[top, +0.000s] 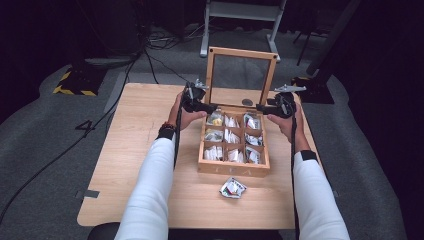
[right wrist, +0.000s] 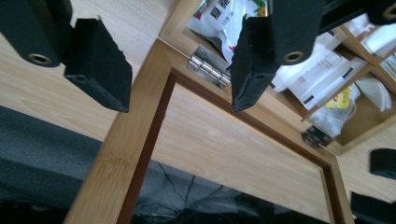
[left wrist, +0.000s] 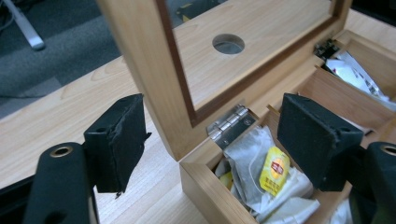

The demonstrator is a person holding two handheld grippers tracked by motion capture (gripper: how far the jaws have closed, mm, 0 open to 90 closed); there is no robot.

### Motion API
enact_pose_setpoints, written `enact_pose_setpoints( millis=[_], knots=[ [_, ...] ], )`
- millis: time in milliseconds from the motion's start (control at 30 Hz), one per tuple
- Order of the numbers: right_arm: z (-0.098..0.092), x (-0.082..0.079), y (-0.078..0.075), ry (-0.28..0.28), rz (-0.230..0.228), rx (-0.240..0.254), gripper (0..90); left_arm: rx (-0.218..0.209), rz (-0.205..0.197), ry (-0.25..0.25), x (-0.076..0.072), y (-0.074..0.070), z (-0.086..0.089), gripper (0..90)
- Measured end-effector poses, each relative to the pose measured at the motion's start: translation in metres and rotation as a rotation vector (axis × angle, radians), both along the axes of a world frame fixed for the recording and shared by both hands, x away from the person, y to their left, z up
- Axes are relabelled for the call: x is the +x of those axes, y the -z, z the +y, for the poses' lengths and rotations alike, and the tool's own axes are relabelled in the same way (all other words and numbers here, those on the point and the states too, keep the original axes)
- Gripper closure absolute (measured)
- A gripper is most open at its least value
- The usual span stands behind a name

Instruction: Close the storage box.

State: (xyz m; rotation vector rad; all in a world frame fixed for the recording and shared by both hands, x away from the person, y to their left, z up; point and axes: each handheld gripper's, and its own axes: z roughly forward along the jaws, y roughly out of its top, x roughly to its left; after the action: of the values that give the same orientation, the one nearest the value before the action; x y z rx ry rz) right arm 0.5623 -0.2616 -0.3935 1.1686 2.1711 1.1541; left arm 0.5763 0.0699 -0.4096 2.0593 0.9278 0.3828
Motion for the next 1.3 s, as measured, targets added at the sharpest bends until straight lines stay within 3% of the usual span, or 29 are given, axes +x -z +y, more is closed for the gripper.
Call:
enact_pose_setpoints(
  millis=[67, 367, 600, 700, 767, 867, 1033, 1100, 1167, 1200, 1300],
  knots=[
    [0.000, 0.002, 0.001, -0.003, 0.004, -0.001, 39.6, 0.018, 0.005, 0.000, 0.002, 0.002, -0.002, 24.7],
    [0.006, 0.005, 0.003, -0.010, 0.019, 0.000, 43.0, 0.017, -0.013, -0.033, 0.006, -0.003, -0.005, 29.5],
    [0.025, 0.003, 0.003, -0.069, 0.027, 0.006, 53.2, 0.023, -0.005, -0.051, 0.010, -0.004, -0.006, 35.1],
    [0.030, 0.002, 0.003, -0.063, 0.020, -0.032, 51.2, 0.015, -0.007, -0.051, 0.011, -0.005, -0.006, 35.4],
    [0.023, 0.004, 0.003, -0.036, 0.021, -0.056, 49.8, 0.019, -0.006, -0.054, 0.011, -0.005, -0.006, 35.1],
    [0.005, 0.005, 0.002, 0.012, 0.017, -0.021, 50.1, 0.010, -0.005, -0.053, 0.012, -0.005, -0.006, 34.8],
    [-0.004, 0.007, 0.002, 0.008, 0.015, -0.013, 51.2, 0.017, -0.007, -0.060, 0.013, -0.005, -0.008, 36.2],
    [-0.004, 0.005, 0.001, 0.009, 0.024, -0.048, 48.6, 0.019, -0.005, -0.055, 0.014, -0.006, -0.008, 35.6],
    [-0.007, 0.006, 0.002, 0.043, 0.022, -0.127, 46.4, 0.021, -0.002, -0.059, 0.014, -0.006, -0.009, 35.7],
    [-0.009, 0.008, 0.003, 0.052, 0.025, -0.126, 44.2, 0.025, -0.005, -0.062, 0.014, -0.007, -0.010, 35.3],
    [-0.011, 0.011, 0.007, 0.057, 0.024, -0.057, 40.8, 0.027, -0.003, -0.063, 0.014, -0.007, -0.011, 34.5]
  ],
)
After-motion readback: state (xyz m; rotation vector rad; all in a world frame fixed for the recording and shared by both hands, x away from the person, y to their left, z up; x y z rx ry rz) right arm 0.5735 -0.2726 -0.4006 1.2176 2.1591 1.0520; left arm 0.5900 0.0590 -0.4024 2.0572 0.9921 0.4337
